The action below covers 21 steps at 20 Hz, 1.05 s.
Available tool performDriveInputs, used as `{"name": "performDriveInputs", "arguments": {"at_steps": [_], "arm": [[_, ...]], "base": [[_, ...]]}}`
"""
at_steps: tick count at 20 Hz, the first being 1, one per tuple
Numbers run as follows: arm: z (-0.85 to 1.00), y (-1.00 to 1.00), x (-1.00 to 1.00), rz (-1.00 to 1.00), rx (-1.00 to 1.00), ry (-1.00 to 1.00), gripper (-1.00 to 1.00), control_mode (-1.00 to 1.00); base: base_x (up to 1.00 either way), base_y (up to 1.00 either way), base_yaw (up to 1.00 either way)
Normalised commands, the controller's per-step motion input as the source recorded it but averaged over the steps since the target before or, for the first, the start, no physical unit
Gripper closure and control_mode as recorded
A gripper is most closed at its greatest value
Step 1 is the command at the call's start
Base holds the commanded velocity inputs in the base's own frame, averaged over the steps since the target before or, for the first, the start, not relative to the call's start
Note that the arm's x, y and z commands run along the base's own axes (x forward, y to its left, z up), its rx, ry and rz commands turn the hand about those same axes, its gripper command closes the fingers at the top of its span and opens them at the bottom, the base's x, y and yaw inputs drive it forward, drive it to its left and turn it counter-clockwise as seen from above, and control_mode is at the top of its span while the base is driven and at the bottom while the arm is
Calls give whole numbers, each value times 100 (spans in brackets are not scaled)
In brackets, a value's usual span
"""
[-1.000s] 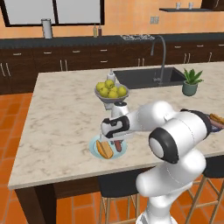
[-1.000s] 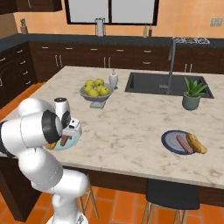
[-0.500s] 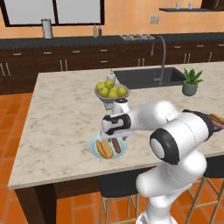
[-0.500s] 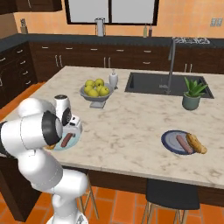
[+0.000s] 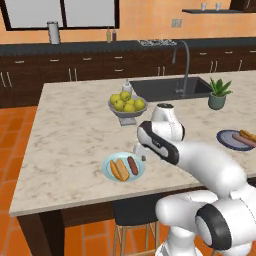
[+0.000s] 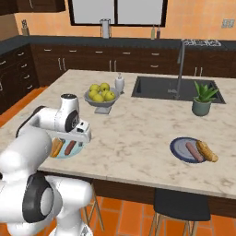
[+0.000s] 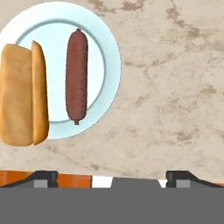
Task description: Place one bun and one sausage from the bowl on each plate.
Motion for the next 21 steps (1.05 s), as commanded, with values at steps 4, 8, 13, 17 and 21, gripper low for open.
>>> {"name": "performDriveInputs", "arguments": {"at_steps": [4, 8, 13, 17, 21], "arm": [[63, -29, -82, 0, 3, 0, -100, -100], [54, -13, -78, 0, 1, 0, -100, -100], [60, -8, -62, 0, 0, 0, -100, -100], [39, -1, -61, -1, 0, 0, -100, -100], [43, 0, -43, -1, -1, 0, -100, -100]], "base": [[0, 0, 0], [0, 0, 0], [0, 0, 0], [0, 0, 0], [0, 0, 0]]}}
